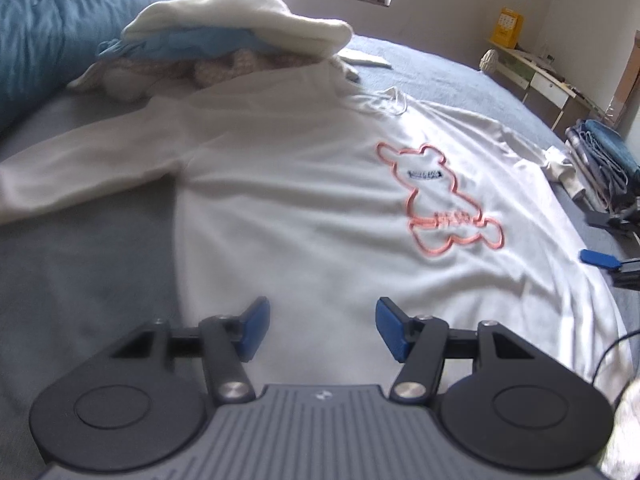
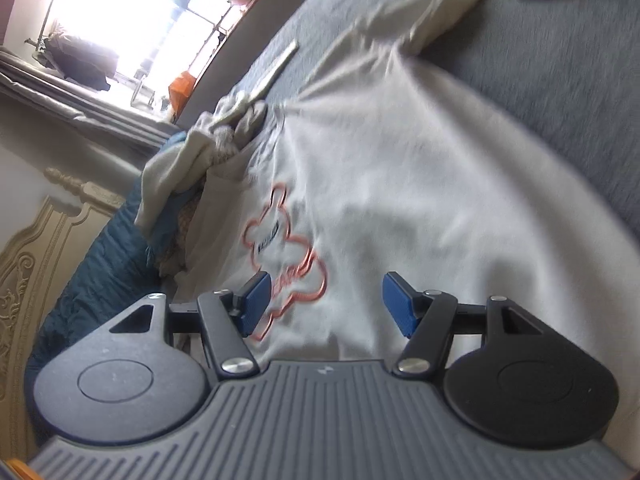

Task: Fold clothes
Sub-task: 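Move the open right gripper to the sweatshirt sleeve cuff by the jeans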

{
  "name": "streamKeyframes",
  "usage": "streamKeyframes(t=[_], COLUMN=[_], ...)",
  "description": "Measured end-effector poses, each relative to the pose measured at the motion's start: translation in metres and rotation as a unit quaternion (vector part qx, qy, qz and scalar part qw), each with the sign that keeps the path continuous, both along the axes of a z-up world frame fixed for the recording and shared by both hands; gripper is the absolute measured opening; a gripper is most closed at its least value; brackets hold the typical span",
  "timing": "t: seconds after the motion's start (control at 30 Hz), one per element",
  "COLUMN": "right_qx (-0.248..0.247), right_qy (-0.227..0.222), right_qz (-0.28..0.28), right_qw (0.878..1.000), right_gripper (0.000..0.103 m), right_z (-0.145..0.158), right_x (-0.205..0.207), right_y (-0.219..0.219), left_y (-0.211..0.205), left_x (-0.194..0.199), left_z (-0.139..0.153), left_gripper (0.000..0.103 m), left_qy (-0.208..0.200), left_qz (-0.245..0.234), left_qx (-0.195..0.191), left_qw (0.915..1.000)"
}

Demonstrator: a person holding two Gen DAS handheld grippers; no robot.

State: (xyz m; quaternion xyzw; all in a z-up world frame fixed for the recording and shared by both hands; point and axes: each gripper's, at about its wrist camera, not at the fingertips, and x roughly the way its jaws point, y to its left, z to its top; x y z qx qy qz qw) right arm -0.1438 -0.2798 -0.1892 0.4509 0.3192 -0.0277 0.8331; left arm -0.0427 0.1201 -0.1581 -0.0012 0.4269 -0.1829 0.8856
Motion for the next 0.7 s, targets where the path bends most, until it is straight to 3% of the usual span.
streamKeyframes(t=[0.1,0.3,0.47,0.63,0.7], right_qx=[-0.031,-0.081,-0.073,-0.138,-0.150], right_qy=[-0.001,0.037,0.074,0.136,0.139], right_qz=[-0.039,-0.121,-0.192,-0.212,-0.221], right_qw=[0.999,0.989,0.976,0.958,0.954], right_gripper=[0.062,0.062,0.062,0.062,0.062], right_z=[0.011,0.014,-0.002,-0.022,-0.029], right_x=[0.001,0.022,0.047,0.086,0.098], right_y=[-0.033,-0.108,-0.159,-0.181,-0.188], left_y=[-0.009,-0.019,-0.026,-0.030,-0.031], left_x=[0.020,0.053,0.066,0.070,0.071], left_z=[-0.004,-0.023,-0.040,-0.046,-0.047], left_gripper=[0.060,0.060,0.060,0.063,0.063], left_qy=[-0.008,0.003,0.016,0.010,0.008], left_qz=[-0.006,-0.004,-0.009,-0.018,-0.020], left_qx=[-0.002,-0.009,-0.005,-0.003,-0.003], left_qw=[0.9999,1.0000,0.9998,0.9998,0.9998])
